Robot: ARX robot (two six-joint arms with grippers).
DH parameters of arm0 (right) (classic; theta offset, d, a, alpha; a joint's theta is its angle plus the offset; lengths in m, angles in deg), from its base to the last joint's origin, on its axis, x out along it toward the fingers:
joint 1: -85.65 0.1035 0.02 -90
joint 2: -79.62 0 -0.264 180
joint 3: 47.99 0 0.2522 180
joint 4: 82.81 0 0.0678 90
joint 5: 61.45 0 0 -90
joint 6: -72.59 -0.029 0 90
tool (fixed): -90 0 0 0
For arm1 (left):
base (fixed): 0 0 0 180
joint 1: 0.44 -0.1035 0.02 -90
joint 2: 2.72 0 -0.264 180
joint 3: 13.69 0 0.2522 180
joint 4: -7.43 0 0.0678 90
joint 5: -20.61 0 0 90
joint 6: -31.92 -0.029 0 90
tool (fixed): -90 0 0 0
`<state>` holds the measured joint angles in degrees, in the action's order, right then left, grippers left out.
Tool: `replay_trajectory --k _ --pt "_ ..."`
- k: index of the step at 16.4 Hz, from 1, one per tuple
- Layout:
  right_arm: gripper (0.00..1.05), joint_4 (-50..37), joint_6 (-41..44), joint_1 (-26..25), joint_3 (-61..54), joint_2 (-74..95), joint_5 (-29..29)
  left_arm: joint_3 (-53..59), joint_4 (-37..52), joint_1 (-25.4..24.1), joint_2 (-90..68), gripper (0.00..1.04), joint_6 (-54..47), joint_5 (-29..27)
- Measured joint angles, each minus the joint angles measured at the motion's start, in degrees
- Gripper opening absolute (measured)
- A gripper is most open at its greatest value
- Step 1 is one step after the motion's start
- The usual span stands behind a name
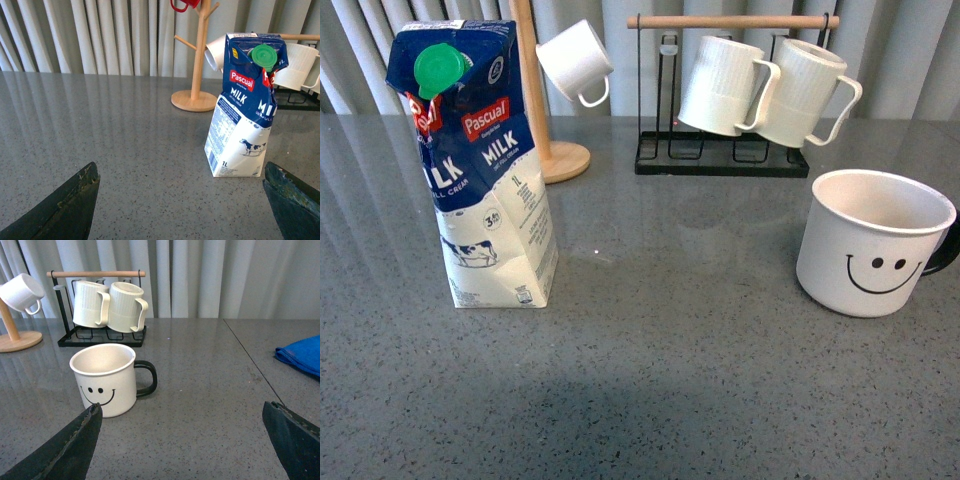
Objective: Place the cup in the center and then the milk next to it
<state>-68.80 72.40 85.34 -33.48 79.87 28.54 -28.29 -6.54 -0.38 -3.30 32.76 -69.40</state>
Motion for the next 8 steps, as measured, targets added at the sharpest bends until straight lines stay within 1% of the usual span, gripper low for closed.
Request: replay_trajectory --k 8 --pt "0.98 0.00 0.00 0.00 -0.02 0.00 0.00 0.00 0.00 0.00 0.00 0.98 0.00 0.00"
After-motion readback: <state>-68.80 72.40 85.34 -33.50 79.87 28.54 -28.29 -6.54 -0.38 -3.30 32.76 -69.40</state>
